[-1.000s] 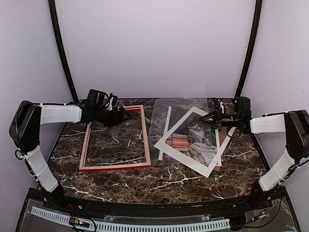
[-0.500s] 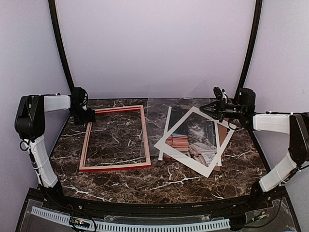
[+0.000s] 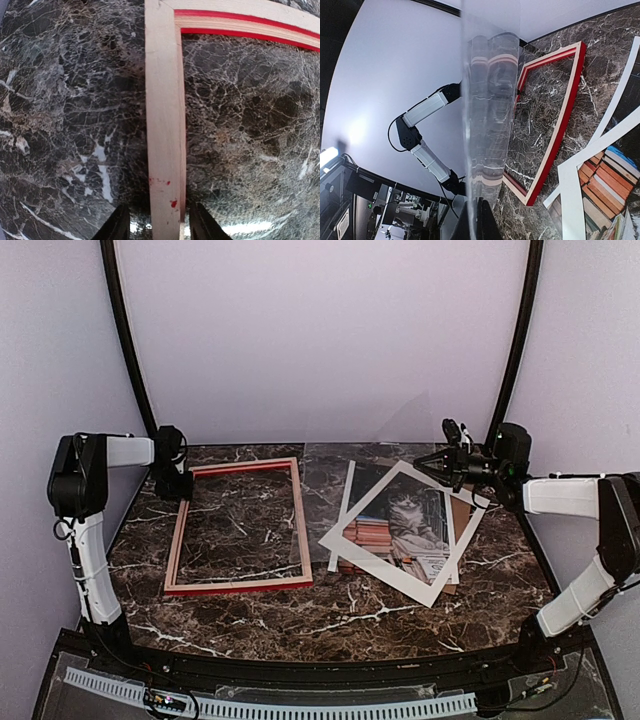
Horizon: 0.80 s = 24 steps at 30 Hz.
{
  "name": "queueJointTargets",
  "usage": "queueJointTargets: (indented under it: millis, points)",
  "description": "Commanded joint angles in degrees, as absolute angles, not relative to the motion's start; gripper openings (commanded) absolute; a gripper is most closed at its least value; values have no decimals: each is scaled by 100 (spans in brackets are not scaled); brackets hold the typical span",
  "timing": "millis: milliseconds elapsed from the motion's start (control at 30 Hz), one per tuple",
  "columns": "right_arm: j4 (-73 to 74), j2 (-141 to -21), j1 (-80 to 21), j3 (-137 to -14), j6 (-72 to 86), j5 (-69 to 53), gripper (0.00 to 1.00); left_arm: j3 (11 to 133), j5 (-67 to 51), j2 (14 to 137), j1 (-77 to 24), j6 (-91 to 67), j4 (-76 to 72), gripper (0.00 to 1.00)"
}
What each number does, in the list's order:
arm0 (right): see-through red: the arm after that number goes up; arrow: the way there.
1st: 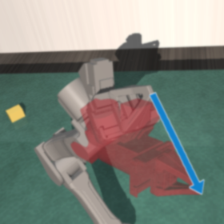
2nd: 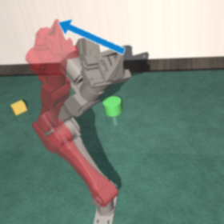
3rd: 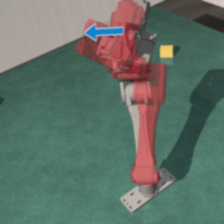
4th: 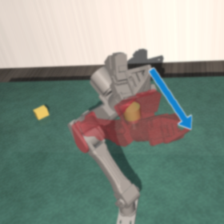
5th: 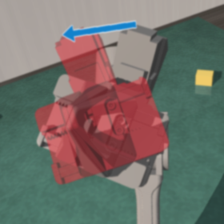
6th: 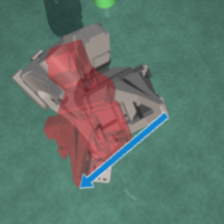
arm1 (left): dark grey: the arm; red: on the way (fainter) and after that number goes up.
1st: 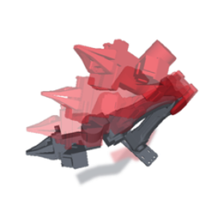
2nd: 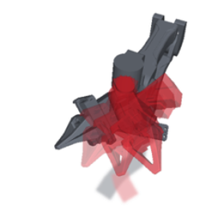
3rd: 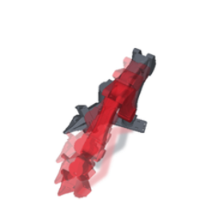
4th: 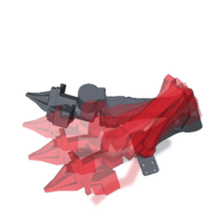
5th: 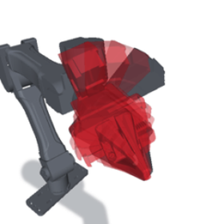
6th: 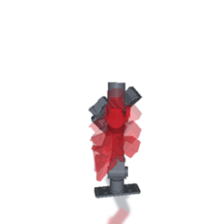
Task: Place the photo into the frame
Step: Move the frame body to the center of the board.
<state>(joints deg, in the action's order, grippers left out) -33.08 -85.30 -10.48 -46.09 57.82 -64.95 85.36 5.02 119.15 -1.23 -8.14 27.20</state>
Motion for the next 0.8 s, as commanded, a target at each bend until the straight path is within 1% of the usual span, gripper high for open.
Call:
queueJointTargets:
  millis: [0,167,367,500,767]
  points:
    - [-3698,-8490,-1077,-4575,5836,-6551,0,8598,356,11911,-105,-645,2876,39]
    - [-3598,-8412,-1081,-4616,5811,-6500,0,8480,256,11846,-138,-676,2919,25]
    - [-3298,-8338,-1077,-4684,5646,-6424,0,7970,343,11550,-389,-721,2740,17]
    - [-3097,-8275,-1081,-4702,5526,-6382,0,7738,454,11435,-633,-794,2715,15]
    - [-2560,-8115,-1081,-4705,5183,-6231,0,7269,501,11224,-1089,-1240,2664,15]
